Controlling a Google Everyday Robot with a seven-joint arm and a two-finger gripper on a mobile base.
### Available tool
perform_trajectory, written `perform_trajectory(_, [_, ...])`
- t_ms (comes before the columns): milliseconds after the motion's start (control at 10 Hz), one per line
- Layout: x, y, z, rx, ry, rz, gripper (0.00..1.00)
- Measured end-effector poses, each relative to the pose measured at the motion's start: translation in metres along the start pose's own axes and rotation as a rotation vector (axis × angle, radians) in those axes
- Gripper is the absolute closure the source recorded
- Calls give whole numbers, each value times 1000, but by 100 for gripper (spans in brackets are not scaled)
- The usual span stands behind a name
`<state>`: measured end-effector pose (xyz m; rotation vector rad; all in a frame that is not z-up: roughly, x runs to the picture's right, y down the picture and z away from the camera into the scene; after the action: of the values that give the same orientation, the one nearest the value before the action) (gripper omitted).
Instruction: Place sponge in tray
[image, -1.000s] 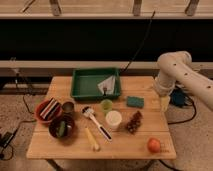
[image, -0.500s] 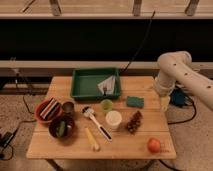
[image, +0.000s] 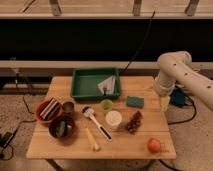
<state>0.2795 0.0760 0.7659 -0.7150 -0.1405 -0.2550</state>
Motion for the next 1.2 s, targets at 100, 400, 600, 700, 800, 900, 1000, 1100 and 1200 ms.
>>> perform_trajectory(100, [0, 0, 0, 0, 0, 0, 20])
perform_trajectory(400, [0, 0, 0, 0, 0, 0, 20])
perform_trajectory(600, [0, 0, 2, -2, 10, 6, 20])
perform_trajectory(700, [-2, -7, 6, 3, 21, 6, 20])
perform_trajectory(800, [-10, -25, 14, 18, 31, 4, 20])
perform_trajectory(900, [-18, -45, 23, 28, 37, -3, 20])
perform_trajectory(1000, [-25, -59, 29, 36, 33, -6, 20])
perform_trajectory(1100, [-31, -73, 35, 44, 32, -11, 20])
perform_trajectory(1200, [-43, -89, 42, 55, 22, -18, 20])
